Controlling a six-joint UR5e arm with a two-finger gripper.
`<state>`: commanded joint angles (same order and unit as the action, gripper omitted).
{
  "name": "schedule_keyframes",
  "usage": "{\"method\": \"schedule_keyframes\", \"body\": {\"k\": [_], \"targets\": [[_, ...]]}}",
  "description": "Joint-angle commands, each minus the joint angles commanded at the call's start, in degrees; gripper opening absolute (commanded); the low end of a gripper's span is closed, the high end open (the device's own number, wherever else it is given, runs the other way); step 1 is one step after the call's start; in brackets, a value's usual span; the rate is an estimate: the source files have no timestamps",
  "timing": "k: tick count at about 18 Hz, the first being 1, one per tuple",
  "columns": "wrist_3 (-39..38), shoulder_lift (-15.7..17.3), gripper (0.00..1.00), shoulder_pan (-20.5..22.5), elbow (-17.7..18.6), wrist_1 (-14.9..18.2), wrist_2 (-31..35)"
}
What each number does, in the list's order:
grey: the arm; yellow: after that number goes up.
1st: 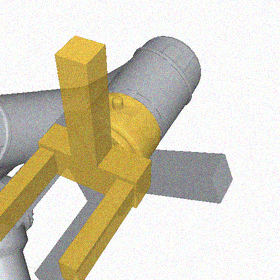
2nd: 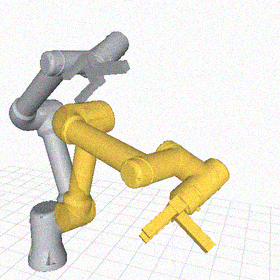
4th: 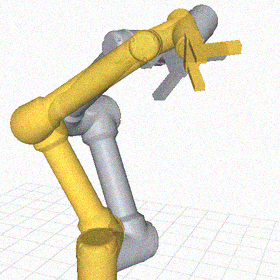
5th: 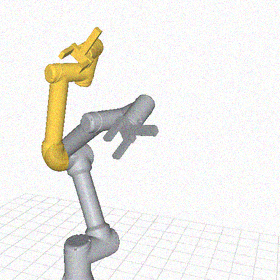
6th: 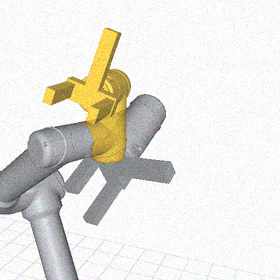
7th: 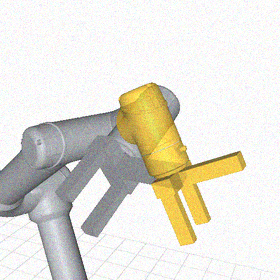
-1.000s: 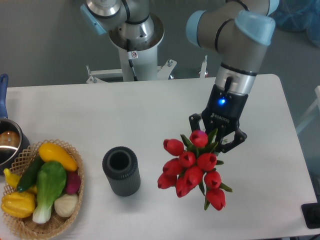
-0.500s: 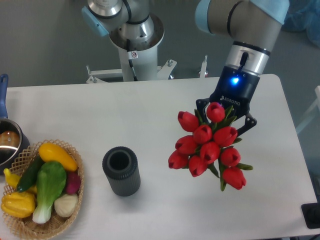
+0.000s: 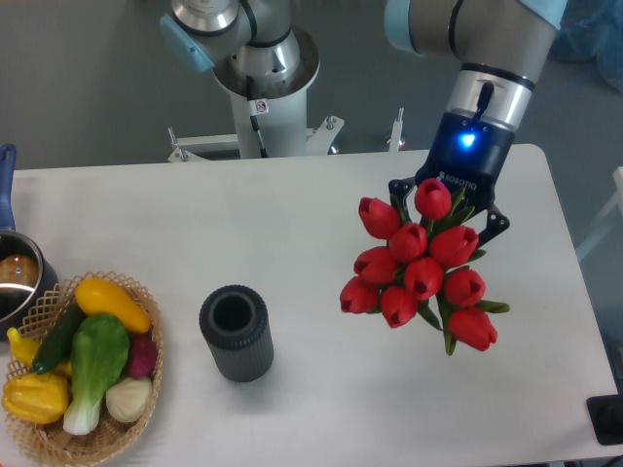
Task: Pick up the flowers from the table
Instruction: 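Lift the gripped tulip bunch up off the table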
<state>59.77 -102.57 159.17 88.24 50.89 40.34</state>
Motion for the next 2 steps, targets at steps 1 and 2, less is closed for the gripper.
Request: {"method": "schedule_keyframes", "body": {"k": [1, 2], "targets": [[0.09, 0.17, 0.04, 0.0, 0.52, 0.0, 0.09], [0.09, 0.26, 0.04, 0.0, 0.62, -0.09, 0.09]]}}
